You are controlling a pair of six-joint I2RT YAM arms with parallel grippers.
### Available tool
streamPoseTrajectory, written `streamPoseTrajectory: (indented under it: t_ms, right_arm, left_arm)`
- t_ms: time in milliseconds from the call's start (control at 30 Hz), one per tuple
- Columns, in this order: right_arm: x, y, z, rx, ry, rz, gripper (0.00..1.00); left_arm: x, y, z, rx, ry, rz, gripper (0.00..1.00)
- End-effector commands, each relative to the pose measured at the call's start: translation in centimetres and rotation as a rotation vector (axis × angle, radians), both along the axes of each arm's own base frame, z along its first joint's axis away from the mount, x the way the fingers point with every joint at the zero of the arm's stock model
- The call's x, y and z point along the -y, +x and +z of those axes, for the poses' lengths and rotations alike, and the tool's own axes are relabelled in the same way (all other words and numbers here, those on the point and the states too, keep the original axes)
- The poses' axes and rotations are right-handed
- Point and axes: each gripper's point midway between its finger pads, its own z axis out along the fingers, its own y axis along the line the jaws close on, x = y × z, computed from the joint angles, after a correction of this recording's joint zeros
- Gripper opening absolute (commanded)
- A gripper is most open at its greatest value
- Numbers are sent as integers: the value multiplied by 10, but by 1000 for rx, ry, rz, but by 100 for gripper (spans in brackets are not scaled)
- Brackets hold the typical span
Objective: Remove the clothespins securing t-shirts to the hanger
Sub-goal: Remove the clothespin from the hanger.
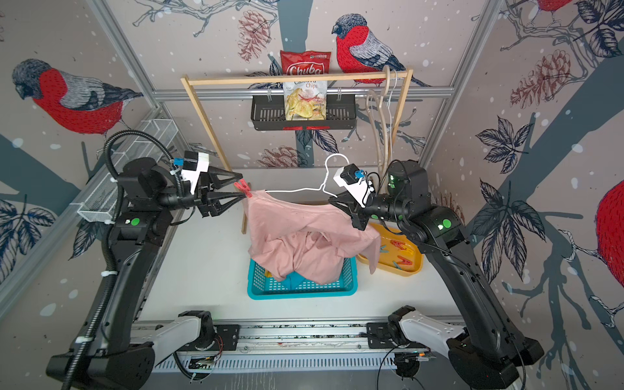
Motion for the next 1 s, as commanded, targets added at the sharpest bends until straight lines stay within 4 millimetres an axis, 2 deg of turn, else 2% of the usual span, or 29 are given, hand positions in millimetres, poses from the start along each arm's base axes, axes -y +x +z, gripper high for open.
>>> streamPoseTrajectory:
  t_ms: [0,200,500,600,733,967]
  right_arm:
    - [-1,-7,8,6,30,26,0]
    - [-4,-9,11,-4,44,48,0]
    - [-2,-1,-9,-40,5,14,0]
    - [-5,-2,-8,-41,11,31,0]
    - [-7,-6,-1,-27,33,59,0]
    - [-11,-14,5,-38,55,110,0]
  left_arm:
    - [1,-5,3,26,-6,-50,65]
    - [0,-1,-2,18,-5,-22,66]
    - [-8,8,12,80,15,121,67]
    - [-11,11,9,87,36,140,68]
    - [-7,11,-5,27,22,66,67]
    - [-2,1,-4,-28,-14,-60,64]
